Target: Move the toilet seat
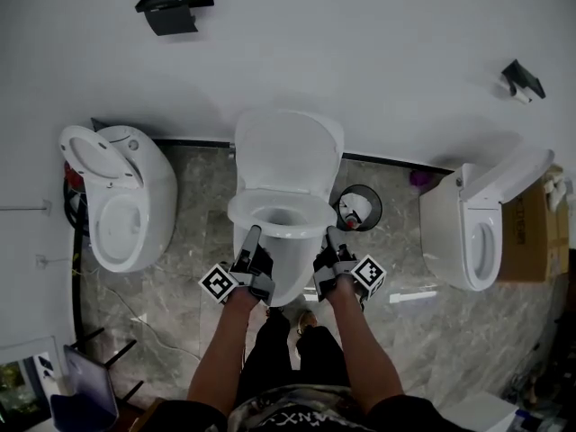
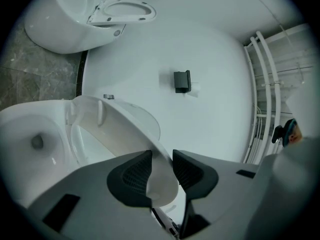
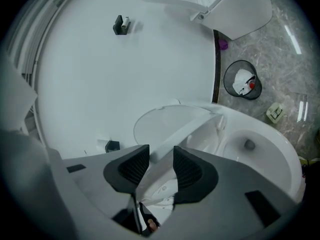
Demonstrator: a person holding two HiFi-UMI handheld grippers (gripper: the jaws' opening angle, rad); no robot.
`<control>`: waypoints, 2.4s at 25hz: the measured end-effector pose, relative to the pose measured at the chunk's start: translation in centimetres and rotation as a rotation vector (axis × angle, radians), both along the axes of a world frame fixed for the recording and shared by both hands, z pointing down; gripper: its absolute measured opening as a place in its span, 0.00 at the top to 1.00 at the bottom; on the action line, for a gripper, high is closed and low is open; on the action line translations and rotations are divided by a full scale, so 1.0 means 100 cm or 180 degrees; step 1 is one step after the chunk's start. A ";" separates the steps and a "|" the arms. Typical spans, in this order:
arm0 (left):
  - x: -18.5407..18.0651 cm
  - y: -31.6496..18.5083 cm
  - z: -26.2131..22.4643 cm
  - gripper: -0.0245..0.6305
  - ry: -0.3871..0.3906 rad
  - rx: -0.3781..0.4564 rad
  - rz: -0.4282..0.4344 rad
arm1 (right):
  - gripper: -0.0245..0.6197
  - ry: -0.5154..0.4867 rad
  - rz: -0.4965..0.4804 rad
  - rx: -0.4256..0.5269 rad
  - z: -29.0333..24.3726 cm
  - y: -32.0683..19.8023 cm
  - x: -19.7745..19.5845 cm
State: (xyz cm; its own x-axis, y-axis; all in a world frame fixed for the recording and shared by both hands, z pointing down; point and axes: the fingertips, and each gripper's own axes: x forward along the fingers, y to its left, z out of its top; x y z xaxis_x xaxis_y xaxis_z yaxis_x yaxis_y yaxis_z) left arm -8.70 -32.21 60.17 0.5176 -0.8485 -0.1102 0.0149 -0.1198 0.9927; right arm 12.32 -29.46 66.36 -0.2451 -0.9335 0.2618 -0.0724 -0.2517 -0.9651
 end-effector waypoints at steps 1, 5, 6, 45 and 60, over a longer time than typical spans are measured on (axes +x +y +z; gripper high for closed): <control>0.001 -0.004 -0.002 0.74 0.0012 0.0020 0.0017 | 0.74 0.0009 0.0016 0.0019 -0.001 -0.003 0.001; 0.004 -0.019 -0.007 0.74 0.0047 0.0049 0.0046 | 0.73 0.0040 0.0051 0.0071 -0.008 -0.016 0.004; 0.004 -0.023 -0.008 0.74 0.0056 0.0045 0.0043 | 0.73 0.0038 0.0063 0.0083 -0.010 -0.019 0.004; 0.035 -0.184 -0.019 0.82 -0.0215 0.0240 0.0125 | 0.78 0.0255 0.0055 0.0238 -0.032 -0.165 0.033; 0.044 -0.251 0.011 0.85 -0.0364 0.0131 0.0146 | 0.85 0.0394 0.0110 0.0184 -0.020 -0.236 0.040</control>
State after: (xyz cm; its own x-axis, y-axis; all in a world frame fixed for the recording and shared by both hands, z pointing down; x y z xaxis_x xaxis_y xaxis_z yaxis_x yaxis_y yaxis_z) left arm -4.25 -57.29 61.23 0.5669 -0.8196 -0.0826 -0.0916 -0.1624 0.9825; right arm 16.33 -53.08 64.34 -0.1816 -0.9552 0.2337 -0.1839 -0.2005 -0.9623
